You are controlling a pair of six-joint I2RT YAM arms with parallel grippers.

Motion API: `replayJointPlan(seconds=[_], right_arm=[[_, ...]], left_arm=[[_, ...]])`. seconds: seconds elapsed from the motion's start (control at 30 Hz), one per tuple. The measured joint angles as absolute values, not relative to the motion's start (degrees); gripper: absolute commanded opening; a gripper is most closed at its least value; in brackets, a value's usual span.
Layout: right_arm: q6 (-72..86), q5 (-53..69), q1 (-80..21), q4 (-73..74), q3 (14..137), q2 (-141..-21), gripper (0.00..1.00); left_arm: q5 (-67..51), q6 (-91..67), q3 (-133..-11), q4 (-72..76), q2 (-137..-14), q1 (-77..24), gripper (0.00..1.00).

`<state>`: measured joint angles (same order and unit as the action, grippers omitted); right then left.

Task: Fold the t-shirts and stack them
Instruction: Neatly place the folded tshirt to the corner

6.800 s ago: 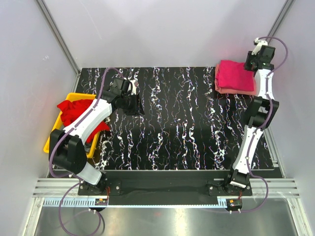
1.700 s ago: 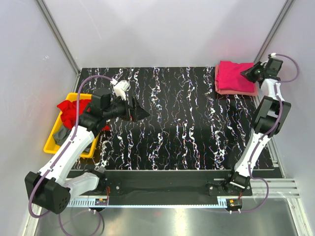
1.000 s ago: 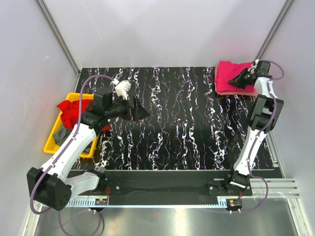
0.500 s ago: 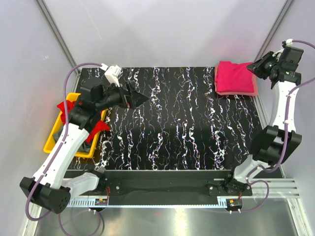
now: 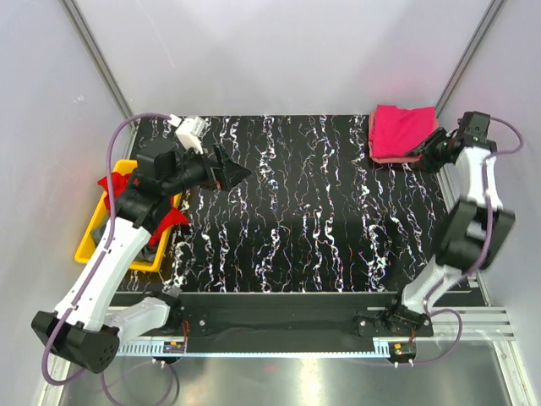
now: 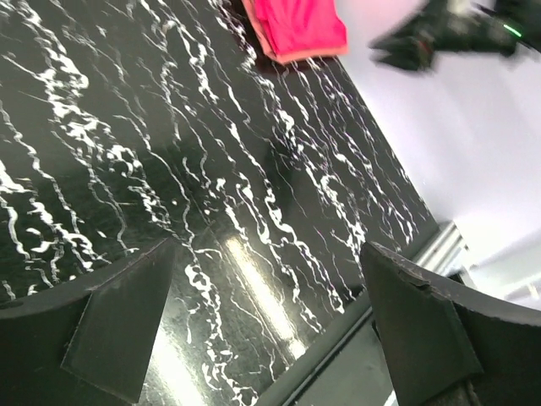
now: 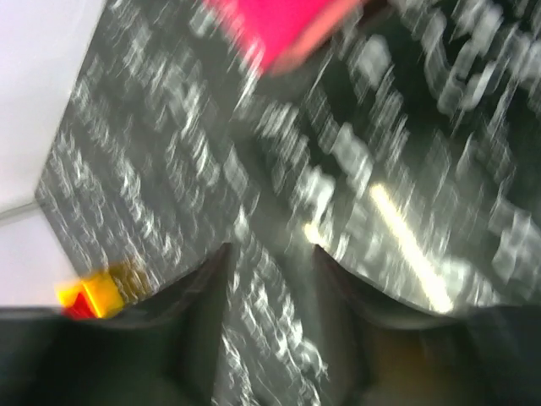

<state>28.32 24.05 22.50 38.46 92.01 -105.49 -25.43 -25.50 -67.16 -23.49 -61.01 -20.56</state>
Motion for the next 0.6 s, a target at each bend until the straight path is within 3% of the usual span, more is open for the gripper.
replayJointPlan(seconds=[0.07, 0.1, 0.33, 0.6], right_arm=[[28.6, 23.4, 19.8, 40.6, 84.1, -92.1, 0.95], [28.7, 23.2, 18.6, 41.6, 80.8, -82.8, 1.00], [27.7, 23.2, 15.7, 45.5, 75.9, -46.9, 1.00], [26.4, 19.8, 13.3, 58.6, 73.4, -45.0, 1.00]], left_arm=[[-24.0, -25.5, -67.2, -23.7, -59.8, -20.6, 0.99], [-23.4, -25.5, -67.2, -23.9, -59.0, -20.5, 0.99], [-16.4, -24.9, -67.1, -26.1, -51.0, -20.4, 0.99], [-14.2, -23.8, -64.3, -28.2, -41.9, -20.4, 0.99]])
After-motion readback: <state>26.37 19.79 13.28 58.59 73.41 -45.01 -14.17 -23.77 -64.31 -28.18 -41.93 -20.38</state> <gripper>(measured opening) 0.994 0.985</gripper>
